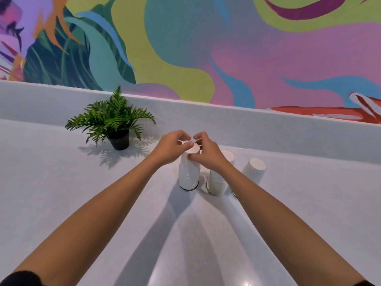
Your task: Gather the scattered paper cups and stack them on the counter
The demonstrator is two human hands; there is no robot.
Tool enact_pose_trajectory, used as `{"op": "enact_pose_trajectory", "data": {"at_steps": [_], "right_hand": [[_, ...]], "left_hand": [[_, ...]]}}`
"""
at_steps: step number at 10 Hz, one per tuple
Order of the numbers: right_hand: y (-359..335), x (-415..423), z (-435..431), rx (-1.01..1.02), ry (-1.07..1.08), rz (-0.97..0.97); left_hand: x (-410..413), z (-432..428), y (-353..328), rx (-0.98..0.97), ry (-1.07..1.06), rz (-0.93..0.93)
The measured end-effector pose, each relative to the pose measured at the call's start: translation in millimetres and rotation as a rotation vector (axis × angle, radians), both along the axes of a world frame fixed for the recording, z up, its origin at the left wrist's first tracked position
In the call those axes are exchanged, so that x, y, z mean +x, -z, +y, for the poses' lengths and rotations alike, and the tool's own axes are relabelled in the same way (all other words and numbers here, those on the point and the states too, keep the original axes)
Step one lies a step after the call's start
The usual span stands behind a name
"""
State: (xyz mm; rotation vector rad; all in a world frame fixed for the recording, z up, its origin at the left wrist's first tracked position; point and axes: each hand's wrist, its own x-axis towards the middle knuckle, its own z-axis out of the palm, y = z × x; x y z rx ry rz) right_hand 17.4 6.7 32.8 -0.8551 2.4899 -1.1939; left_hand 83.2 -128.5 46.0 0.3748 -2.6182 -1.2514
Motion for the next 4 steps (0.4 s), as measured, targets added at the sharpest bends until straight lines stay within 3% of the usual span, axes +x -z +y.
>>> {"op": "enact_pose_trajectory", "data": {"at_steps": [4], "right_hand": [[-17.4, 1.0, 18.0, 0.173, -0.027, 0.165]], "left_hand": [[-7.7, 4.6, -7.7, -0.117, 0.114, -0.094]]}}
